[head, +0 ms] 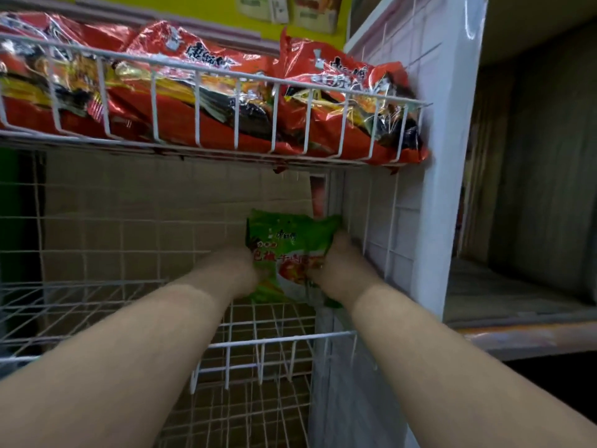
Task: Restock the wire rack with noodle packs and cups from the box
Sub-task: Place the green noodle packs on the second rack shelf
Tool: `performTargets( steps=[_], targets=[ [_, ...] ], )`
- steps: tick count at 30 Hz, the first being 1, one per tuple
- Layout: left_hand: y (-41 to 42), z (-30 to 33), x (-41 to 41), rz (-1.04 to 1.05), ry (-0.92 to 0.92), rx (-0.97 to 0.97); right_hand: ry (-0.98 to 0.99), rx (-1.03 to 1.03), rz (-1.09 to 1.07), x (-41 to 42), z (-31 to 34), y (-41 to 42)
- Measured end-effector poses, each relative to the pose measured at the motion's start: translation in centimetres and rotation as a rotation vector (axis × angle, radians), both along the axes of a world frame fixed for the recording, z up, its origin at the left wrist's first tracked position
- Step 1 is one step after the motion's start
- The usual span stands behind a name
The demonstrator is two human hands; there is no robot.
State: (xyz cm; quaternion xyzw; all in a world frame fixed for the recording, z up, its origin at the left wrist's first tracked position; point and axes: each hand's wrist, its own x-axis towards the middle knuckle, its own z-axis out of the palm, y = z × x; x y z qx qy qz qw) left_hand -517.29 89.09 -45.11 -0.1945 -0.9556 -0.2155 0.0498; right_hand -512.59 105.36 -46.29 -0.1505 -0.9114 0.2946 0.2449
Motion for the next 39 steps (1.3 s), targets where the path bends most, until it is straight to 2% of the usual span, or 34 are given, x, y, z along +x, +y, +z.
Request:
performTargets(
  steps=[3, 5, 6, 9, 13, 16, 21, 27, 39],
  targets=[
    [-0.4, -0.2, 0.1, 0.0, 0.025, -0.049, -0.057, 0.243, -0.09, 1.6, 0.8, -0.8],
    [-0.4, -0.5, 0.2, -0.008, 0.016, -0.045, -0.136, 0.416, -0.064, 2.2, 1.0, -1.6],
    [-0.4, -0.6, 0.2, -0.02, 0.006, -0.024, -0.188, 0.429, -0.016, 2.4, 1.1, -2.0],
    [-0.4, -0.7, 0.6, -0.079, -0.015, 0.001, -0.266, 0.294, 0.133, 2.1, 0.6, -2.5],
    [-0.4, -0.6, 1.1, -0.172, -0.004, -0.059, -0.269, 0.137, 0.126, 1.4, 0.0, -2.4],
    [-0.3, -0.6, 1.2, -0.185, 0.014, -0.044, -0.269, 0.209, 0.085, 1.7, 0.1, -1.8],
    [-0.3, -0.3, 0.6, -0.163, 0.14, 0.111, -0.166, 0.34, 0.051, 1.9, 0.6, -1.4],
    [-0.4, -0.8, 0.2, -0.219, 0.099, 0.152, -0.254, 0.352, 0.101, 0.8, -0.2, -1.4],
    [-0.5, -0.5, 1.0, -0.19, 0.13, 0.163, -0.275, 0.35, 0.09, 0.9, -0.3, -1.3]
  ],
)
